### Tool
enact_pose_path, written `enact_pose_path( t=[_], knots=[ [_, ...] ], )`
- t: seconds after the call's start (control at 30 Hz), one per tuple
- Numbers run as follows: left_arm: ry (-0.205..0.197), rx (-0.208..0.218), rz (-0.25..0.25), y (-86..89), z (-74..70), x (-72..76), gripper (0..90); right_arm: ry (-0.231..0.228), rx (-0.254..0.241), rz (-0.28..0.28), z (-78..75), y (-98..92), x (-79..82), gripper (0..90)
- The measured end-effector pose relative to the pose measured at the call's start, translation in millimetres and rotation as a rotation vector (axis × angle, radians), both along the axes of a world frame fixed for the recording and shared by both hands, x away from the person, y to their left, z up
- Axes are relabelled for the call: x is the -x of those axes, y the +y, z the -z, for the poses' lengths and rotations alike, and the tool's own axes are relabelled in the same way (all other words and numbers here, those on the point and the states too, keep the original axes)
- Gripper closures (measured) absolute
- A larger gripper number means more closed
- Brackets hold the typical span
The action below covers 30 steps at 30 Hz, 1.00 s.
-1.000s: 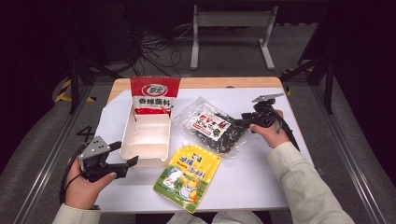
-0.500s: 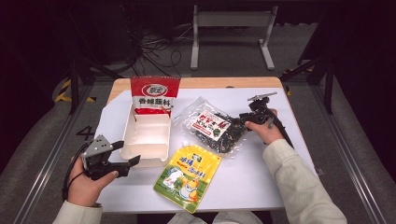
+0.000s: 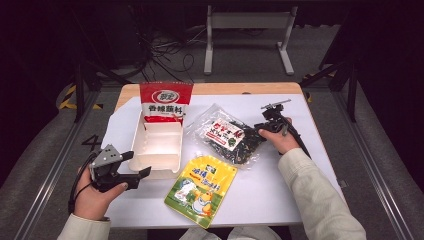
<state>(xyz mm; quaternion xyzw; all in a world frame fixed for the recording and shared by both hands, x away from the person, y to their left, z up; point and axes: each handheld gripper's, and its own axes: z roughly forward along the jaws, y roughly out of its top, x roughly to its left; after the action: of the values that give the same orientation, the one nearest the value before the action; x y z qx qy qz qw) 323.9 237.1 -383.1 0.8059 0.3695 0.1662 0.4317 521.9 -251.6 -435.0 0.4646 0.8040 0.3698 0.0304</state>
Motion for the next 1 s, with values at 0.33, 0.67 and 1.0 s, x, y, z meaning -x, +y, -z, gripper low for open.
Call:
enact_pose_path(
  t=[0.33,0.67,1.0],
  knots=[
    [0.006,-0.002,0.001,-1.1,1.2,-0.3,20.0,0.048,-0.035,0.013,5.1,-1.1,-1.8,28.4],
    [0.008,-0.008,0.008,-3.5,1.5,-0.8,20.0,0.094,-0.018,0.015,2.7,2.7,0.8,36.2],
    [0.01,-0.017,0.015,-6.4,2.3,-1.8,20.0,0.142,0.007,-0.034,-3.2,6.0,4.8,55.4]
  ],
)
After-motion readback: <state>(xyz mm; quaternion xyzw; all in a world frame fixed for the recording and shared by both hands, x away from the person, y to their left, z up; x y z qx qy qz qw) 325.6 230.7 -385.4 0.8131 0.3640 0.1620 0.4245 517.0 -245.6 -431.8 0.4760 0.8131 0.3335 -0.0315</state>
